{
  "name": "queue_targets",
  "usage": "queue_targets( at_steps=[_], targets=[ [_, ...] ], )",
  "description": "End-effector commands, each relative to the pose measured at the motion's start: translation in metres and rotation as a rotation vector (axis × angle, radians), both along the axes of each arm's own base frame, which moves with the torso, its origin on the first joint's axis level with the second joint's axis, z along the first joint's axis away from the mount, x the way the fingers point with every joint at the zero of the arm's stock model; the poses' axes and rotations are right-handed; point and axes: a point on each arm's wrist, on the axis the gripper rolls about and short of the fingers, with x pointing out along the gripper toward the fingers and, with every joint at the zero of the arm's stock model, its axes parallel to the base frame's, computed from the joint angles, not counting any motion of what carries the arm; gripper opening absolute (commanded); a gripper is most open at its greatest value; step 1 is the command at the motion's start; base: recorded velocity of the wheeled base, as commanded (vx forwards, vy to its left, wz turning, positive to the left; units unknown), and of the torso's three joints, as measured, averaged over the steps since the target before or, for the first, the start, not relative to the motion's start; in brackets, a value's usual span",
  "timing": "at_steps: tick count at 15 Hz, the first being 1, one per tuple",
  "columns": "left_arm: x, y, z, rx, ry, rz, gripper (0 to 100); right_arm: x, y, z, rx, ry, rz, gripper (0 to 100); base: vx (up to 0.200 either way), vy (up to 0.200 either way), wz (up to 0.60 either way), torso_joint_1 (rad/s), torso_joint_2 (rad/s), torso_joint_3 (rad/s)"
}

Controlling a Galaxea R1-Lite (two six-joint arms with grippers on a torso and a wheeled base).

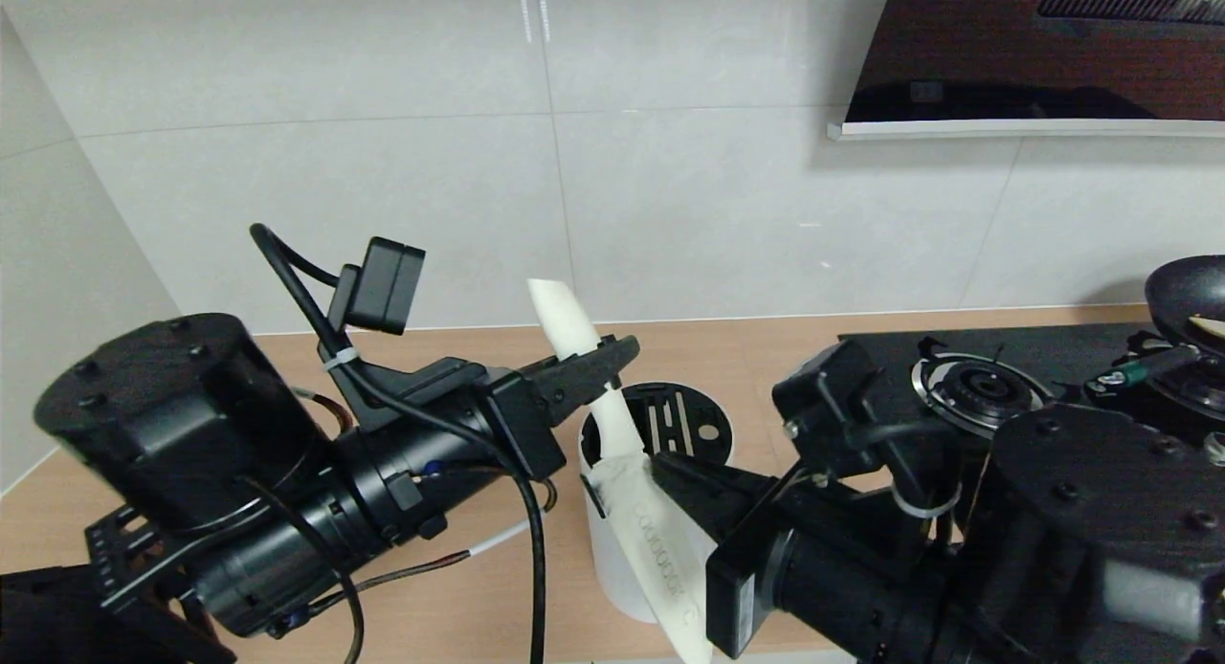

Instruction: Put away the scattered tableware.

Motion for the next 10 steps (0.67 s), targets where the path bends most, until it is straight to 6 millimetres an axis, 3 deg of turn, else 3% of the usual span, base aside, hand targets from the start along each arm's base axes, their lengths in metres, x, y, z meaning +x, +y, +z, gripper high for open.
queue_targets(
  at_steps=[1, 2, 3, 7, 9, 10],
  targets=[
    [-0.012, 0.01, 0.026, -0.063, -0.078, 0.001, 0, 0.007, -0.023, 0.024, 0.069, -0.044, -0.066, 0, 0.0, 0.0, 0.0, 0.0, 0.0, 0.0],
    [-0.015, 0.015, 0.035, -0.083, -0.106, 0.009, 0, 0.011, -0.031, 0.029, 0.082, -0.057, -0.093, 0, 0.0, 0.0, 0.0, 0.0, 0.0, 0.0],
    [-0.015, 0.02, 0.042, -0.098, -0.129, 0.026, 0, 0.014, -0.035, 0.032, 0.093, -0.061, -0.109, 100, 0.0, 0.0, 0.0, 0.0, 0.0, 0.0],
    [-0.008, 0.047, 0.071, -0.055, -0.287, 0.155, 0, 0.037, -0.053, 0.034, 0.092, -0.072, -0.21, 100, 0.0, 0.0, 0.0, 0.0, 0.0, 0.0],
    [-0.004, 0.052, 0.095, -0.039, -0.435, 0.087, 0, 0.048, -0.062, 0.035, 0.094, -0.077, -0.264, 100, 0.0, 0.0, 0.0, 0.0, 0.0, 0.0],
    [-0.007, 0.053, 0.098, -0.014, -0.501, 0.04, 0, 0.052, -0.067, 0.036, 0.095, -0.079, -0.288, 100, 0.0, 0.0, 0.0, 0.0, 0.0, 0.0]
  ],
)
